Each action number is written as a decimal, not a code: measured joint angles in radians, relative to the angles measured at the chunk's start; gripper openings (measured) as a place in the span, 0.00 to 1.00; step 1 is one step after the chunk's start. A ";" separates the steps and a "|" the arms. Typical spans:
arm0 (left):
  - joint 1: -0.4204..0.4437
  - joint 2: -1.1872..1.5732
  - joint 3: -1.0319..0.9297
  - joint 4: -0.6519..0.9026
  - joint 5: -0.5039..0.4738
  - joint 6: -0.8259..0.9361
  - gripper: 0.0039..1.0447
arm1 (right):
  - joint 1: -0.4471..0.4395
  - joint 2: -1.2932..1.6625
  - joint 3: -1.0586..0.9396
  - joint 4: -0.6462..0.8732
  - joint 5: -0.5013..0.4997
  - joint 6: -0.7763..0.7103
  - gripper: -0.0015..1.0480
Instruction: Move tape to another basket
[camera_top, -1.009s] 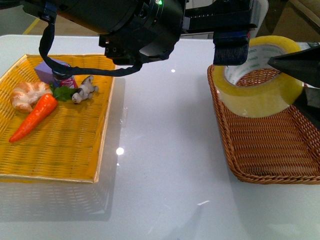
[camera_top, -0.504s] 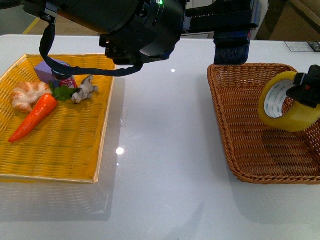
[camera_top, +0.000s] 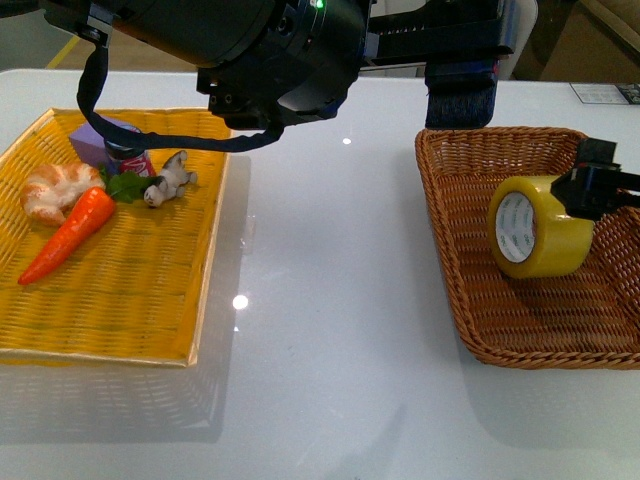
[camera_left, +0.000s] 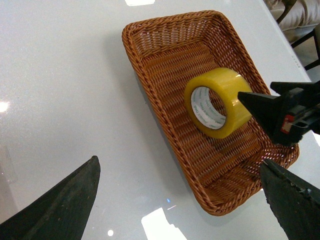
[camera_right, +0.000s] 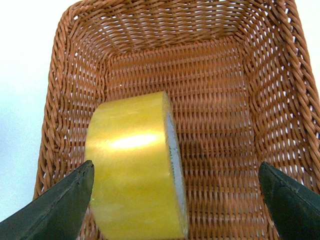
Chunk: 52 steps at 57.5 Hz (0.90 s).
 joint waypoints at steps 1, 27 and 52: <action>0.000 0.000 0.000 0.000 0.000 0.000 0.92 | -0.005 -0.015 -0.013 0.007 0.001 0.006 0.91; -0.001 -0.001 0.000 0.000 0.003 0.000 0.92 | -0.090 -0.383 -0.202 0.125 0.010 0.056 0.88; 0.086 -0.166 -0.484 0.916 -0.642 0.257 0.50 | -0.042 -0.584 -0.555 0.590 0.002 -0.087 0.17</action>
